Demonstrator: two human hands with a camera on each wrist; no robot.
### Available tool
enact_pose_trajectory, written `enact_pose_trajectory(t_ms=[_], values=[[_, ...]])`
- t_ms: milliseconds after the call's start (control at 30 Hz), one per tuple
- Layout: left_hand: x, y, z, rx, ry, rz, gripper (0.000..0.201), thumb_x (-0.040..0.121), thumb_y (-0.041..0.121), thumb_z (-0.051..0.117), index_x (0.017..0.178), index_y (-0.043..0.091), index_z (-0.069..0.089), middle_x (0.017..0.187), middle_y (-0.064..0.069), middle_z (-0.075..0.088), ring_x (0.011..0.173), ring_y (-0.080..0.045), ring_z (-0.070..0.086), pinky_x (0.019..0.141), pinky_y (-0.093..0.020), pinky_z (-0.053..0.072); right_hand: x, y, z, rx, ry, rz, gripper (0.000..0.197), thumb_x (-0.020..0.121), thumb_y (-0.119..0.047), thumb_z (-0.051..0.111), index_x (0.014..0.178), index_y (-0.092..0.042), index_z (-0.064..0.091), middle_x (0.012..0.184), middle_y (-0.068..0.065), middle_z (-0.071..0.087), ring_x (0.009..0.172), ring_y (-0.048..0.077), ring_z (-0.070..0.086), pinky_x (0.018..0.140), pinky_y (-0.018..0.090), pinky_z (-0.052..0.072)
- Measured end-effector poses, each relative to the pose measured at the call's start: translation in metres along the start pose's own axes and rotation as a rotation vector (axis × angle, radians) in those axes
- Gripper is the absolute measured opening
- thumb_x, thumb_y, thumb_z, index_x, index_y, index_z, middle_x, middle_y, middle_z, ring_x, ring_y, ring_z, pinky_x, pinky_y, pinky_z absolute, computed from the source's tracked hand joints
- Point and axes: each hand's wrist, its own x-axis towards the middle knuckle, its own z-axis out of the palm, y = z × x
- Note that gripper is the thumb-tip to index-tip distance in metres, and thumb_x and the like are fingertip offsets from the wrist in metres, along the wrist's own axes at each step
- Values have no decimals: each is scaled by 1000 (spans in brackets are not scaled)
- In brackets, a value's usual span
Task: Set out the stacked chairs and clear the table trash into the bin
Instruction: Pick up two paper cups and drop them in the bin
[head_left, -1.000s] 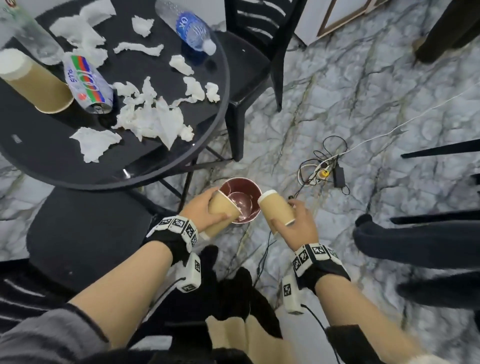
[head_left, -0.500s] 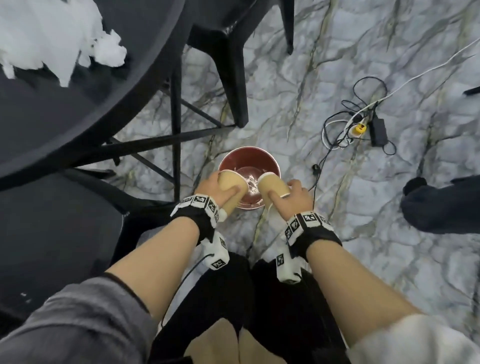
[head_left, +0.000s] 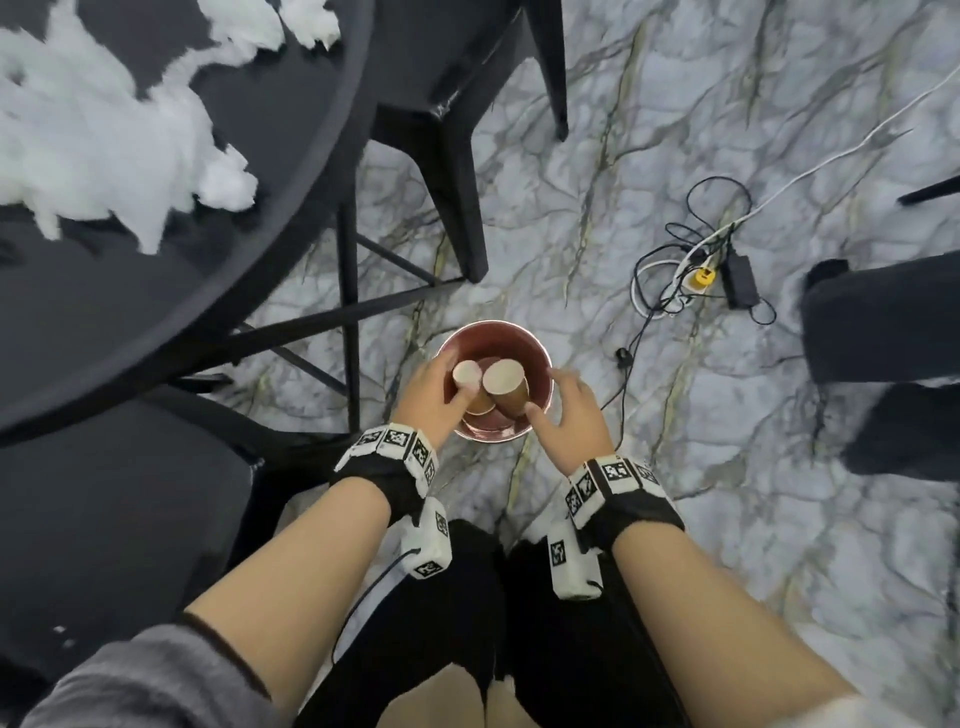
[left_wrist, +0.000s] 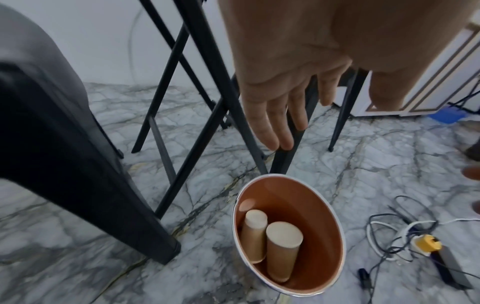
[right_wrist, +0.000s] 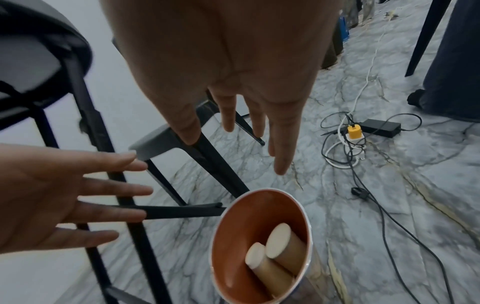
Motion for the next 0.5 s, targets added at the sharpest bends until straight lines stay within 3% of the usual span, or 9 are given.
enact_pose_trajectory(t_ms=[200,300,433,500], values=[[-75,76,-80,3,112,127,46,92,22,56,136,23,42,133,-1,46,100,-9,56,92,-30,48,-70,-92,-62,29,47,-137,48,87,-19,59,134,-17,46,131,4,46,116,14,47,98,17,31],[-110,109,-120,-19,205,205,44,92,19,55,134,24,43,130,3,47,96,-5,56,90,-31,50,-97,-141,-95,36,63,-247,46,87,-15,57,132,-16,48,128,4,46,114,11,46,98,12,29],[-142,143,-165,-33,355,257,43,91,15,55,133,21,45,128,0,48,95,-5,54,90,-30,49,-118,-200,-128,47,70,-371,42,89,-17,55,131,-21,47,126,0,43,110,14,50,97,34,45],[-156,155,-189,-37,428,262,43,91,16,55,133,22,44,127,-2,47,96,-8,53,86,-27,48,-125,-228,-140,22,63,-450,41,90,-19,53,131,-22,46,126,-2,43,110,13,49,96,40,47]])
